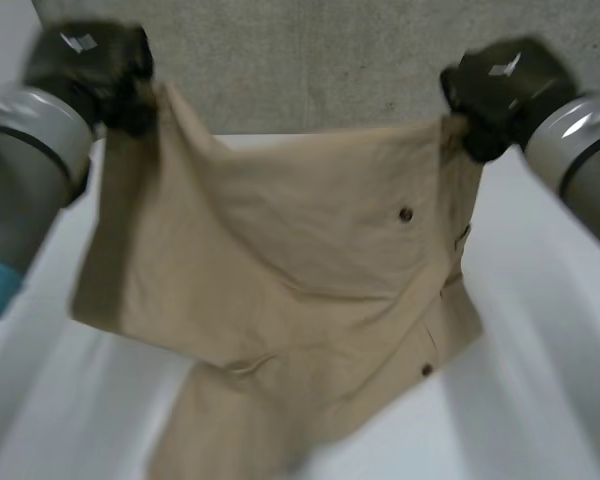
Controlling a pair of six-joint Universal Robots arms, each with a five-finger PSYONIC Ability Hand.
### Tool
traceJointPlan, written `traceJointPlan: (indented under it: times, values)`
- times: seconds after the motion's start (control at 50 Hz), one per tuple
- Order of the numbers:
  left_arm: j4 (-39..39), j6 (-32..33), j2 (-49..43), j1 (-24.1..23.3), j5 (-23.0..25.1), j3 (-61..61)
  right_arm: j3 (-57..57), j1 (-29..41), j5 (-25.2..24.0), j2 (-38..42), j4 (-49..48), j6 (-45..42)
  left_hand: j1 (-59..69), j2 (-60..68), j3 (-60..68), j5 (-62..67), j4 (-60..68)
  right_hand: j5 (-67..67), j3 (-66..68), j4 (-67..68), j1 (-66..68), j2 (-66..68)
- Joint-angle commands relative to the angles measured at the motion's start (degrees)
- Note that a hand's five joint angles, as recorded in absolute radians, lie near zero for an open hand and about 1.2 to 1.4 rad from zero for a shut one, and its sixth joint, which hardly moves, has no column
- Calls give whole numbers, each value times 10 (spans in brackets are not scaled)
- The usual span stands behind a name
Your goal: Fold the shorts.
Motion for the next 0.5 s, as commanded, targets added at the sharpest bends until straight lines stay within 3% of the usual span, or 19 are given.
traceJointPlan:
  times: [0.02, 0.14, 0.22, 0.36, 0.5]
  values:
    - [82, 9, -167, 30, -1, 76, -22, 14, 19, 126, -128, 17, 155, 113, 117, 151, 114, 139, 122, 117, 257, 130]
    - [168, 29, -184, 32, -4, 193, -65, 17, 77, 131, -330, 22, 155, 113, 117, 151, 114, 139, 122, 117, 257, 130]
    - [219, 32, -168, 27, -8, 278, -103, 17, 98, 97, -390, 24, 155, 113, 117, 151, 114, 139, 122, 117, 257, 130]
    - [221, 30, -106, 26, -6, 276, -115, 21, 98, 58, -395, 26, 155, 113, 117, 151, 114, 139, 122, 117, 257, 130]
    - [227, 8, -13, 28, -2, 95, -33, 19, 85, 30, -362, 25, 155, 113, 117, 151, 114, 139, 122, 117, 257, 130]
